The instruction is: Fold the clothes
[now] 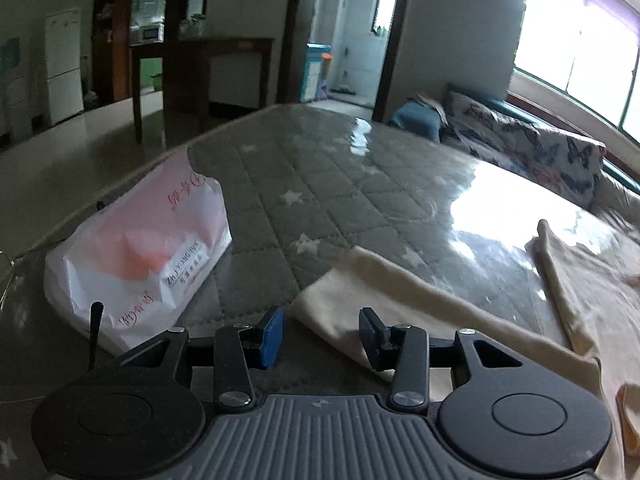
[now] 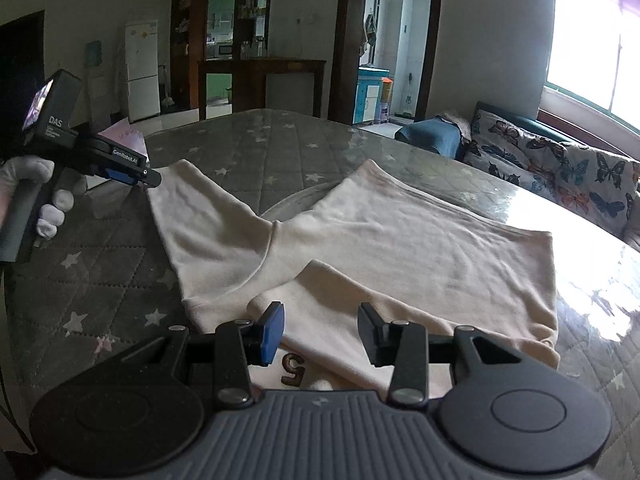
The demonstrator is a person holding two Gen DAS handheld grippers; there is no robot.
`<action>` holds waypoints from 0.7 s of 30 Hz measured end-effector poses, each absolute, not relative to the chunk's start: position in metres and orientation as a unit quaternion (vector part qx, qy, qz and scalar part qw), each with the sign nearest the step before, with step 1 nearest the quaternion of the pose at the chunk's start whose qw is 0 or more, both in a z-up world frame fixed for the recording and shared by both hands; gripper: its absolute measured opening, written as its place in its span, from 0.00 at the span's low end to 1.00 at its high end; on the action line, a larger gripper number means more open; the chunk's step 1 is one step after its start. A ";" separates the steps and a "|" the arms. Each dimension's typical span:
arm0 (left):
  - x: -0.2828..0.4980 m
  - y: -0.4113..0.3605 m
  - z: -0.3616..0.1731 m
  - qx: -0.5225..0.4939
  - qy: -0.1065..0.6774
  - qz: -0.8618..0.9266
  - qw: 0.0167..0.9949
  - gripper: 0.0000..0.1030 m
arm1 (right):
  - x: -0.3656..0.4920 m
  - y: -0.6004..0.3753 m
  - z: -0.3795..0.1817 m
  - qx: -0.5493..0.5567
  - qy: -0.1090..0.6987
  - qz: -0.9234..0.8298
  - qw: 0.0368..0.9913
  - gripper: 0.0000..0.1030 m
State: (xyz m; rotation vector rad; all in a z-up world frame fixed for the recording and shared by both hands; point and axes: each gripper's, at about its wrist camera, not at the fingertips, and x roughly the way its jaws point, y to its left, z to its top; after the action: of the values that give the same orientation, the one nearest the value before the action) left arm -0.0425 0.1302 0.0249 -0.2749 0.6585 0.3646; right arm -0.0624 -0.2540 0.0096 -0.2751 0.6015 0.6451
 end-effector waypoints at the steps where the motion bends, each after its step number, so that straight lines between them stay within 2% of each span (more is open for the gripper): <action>1: -0.042 0.130 0.025 -0.135 0.319 0.179 0.921 0.41 | -0.063 -0.256 0.010 -0.131 0.290 0.310 0.896 0.40; 3: -0.042 0.129 0.026 -0.141 0.316 0.175 0.922 0.24 | -0.063 -0.258 0.010 -0.128 0.289 0.306 0.898 0.40; 4: -0.042 0.129 0.027 -0.143 0.315 0.174 0.922 0.20 | -0.063 -0.260 0.010 -0.126 0.289 0.304 0.899 0.40; 5: -0.042 0.129 0.028 -0.147 0.311 0.174 0.923 0.12 | -0.063 -0.262 0.010 -0.124 0.289 0.302 0.900 0.40; 9: -0.048 0.119 0.042 -0.162 0.286 0.154 0.932 0.08 | -0.064 -0.271 0.012 -0.109 0.288 0.290 0.906 0.40; 21: -0.054 0.023 0.101 -0.151 0.224 -0.051 0.961 0.07 | -0.066 -0.289 0.014 -0.074 0.284 0.274 0.916 0.40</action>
State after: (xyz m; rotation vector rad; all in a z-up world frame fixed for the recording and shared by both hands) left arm -0.0537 0.0227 0.1005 -0.3052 0.4540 -0.1038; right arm -0.0664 -0.2892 0.0141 -0.1525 0.5844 0.5648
